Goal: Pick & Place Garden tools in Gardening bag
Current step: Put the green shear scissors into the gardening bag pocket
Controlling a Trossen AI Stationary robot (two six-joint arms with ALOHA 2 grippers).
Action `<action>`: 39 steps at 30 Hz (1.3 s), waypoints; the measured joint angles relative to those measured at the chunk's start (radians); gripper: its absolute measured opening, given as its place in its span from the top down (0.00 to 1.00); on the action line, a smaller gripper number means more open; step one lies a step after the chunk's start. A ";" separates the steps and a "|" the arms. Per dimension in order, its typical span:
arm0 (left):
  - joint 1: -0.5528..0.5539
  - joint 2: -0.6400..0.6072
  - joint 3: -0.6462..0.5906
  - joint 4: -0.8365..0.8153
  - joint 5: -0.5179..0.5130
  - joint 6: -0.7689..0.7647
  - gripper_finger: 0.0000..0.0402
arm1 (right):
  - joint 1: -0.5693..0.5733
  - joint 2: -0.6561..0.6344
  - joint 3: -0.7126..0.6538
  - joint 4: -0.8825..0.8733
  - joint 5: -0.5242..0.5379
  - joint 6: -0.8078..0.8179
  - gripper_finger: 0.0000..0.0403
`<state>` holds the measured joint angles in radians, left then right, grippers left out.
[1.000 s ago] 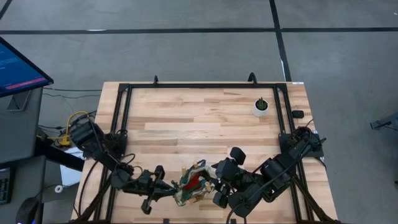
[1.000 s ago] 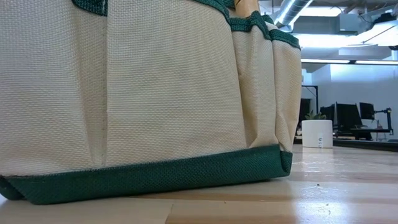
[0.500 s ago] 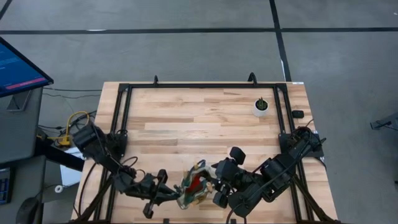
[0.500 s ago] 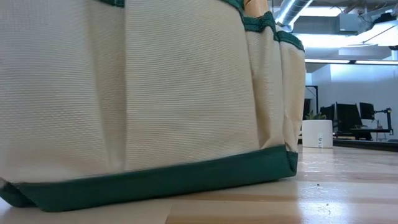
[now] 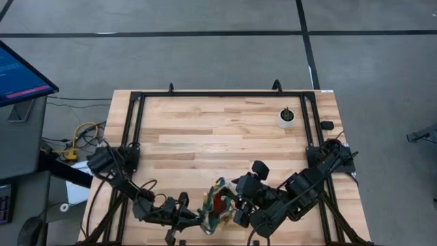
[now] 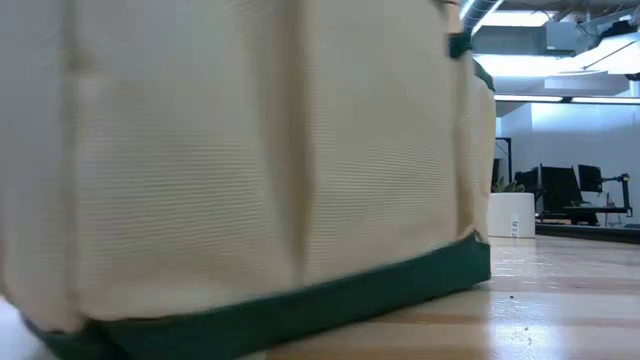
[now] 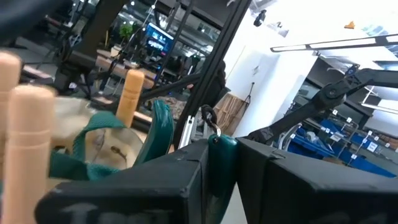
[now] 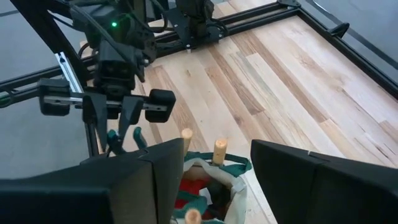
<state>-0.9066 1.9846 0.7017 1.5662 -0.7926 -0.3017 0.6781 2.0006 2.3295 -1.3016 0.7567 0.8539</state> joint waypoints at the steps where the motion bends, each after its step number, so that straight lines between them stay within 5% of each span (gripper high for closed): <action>1: 0.000 0.000 0.006 0.000 0.001 0.010 0.91 | 0.000 0.000 0.000 0.000 0.000 0.000 0.55; 14: -0.028 -0.131 0.002 -0.003 0.001 0.110 0.91 | 0.001 0.000 0.000 0.000 0.000 0.000 0.55; 30: 0.010 -0.021 0.034 -0.023 0.018 -0.051 0.91 | 0.000 0.000 0.000 0.000 0.000 0.000 0.55; 39: 0.034 -0.012 0.074 -0.203 -0.002 -0.182 0.90 | -0.003 0.000 0.000 0.005 0.000 -0.016 0.55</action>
<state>-0.8730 1.9724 0.7753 1.3632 -0.7945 -0.4839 0.6754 2.0006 2.3295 -1.2966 0.7563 0.8383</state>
